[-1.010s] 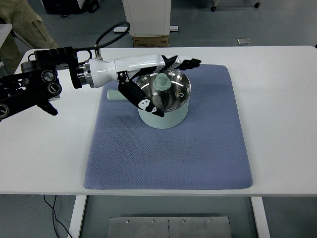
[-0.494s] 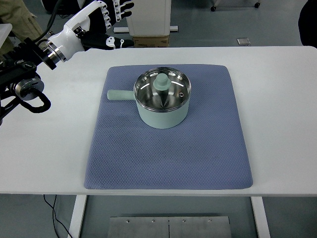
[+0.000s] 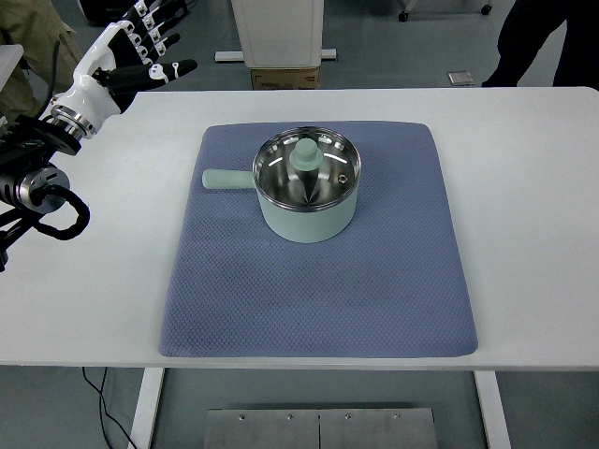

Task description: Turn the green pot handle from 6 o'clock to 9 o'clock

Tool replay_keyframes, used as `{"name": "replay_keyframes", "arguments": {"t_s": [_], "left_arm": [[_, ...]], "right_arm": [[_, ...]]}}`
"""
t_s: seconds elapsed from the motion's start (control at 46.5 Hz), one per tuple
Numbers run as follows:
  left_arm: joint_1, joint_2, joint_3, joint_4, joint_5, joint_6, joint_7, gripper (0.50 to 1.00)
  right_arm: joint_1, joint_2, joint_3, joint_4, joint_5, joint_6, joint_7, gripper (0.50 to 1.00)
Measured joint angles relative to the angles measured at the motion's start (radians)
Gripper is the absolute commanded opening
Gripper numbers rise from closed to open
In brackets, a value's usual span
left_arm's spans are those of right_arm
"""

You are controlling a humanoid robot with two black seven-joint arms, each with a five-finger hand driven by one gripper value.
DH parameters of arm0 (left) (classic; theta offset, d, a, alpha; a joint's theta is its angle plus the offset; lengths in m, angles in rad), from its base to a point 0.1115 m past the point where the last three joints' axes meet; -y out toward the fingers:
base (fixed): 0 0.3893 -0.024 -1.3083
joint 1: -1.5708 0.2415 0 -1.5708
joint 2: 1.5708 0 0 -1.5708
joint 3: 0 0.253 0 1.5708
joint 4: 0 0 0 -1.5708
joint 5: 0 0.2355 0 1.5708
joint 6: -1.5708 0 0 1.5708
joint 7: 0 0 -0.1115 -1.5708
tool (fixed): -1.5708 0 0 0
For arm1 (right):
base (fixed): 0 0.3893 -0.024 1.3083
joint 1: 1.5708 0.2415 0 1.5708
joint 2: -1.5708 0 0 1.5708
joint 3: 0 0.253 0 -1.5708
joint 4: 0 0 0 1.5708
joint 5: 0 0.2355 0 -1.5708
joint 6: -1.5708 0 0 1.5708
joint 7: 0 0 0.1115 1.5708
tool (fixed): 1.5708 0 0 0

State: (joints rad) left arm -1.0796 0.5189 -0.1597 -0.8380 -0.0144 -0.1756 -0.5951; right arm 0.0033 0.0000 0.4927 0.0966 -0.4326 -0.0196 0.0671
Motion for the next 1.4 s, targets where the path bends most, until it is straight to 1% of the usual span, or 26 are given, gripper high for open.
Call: {"name": "replay_keyframes", "arguments": {"t_s": [0.172,0.387,0.688,0.838,1.225,1.397], "left_arm": [[0.036,-0.029,-0.001,0.037,-0.086,0.007,0.0,1.0],[0.089,-0.06,-0.01,0.096,-0.133,0.006,0.0,1.0],[0.169,-0.139,-0.111,0.179,-0.149,0.002,0.0,1.0],[0.184,-0.185,-0.15,0.221,-0.148,-0.002,0.0,1.0],[0.232,-0.264,-0.234,0.237,-0.15,-0.003,-0.002,1.0],[0.252,-0.281,-0.239,0.237,-0.15,0.0,-0.002,1.0]], "right_arm": [[0.0,0.0,0.0,0.0,0.0,0.0,0.0,1.0],[0.0,0.0,0.0,0.0,0.0,0.0,0.0,1.0],[0.0,0.0,0.0,0.0,0.0,-0.001,0.001,1.0],[0.0,0.0,0.0,0.0,0.0,-0.001,0.0,1.0],[0.0,0.0,0.001,0.0,0.0,0.0,0.0,1.0],[0.0,0.0,0.001,0.0,0.0,0.0,0.0,1.0]]}}
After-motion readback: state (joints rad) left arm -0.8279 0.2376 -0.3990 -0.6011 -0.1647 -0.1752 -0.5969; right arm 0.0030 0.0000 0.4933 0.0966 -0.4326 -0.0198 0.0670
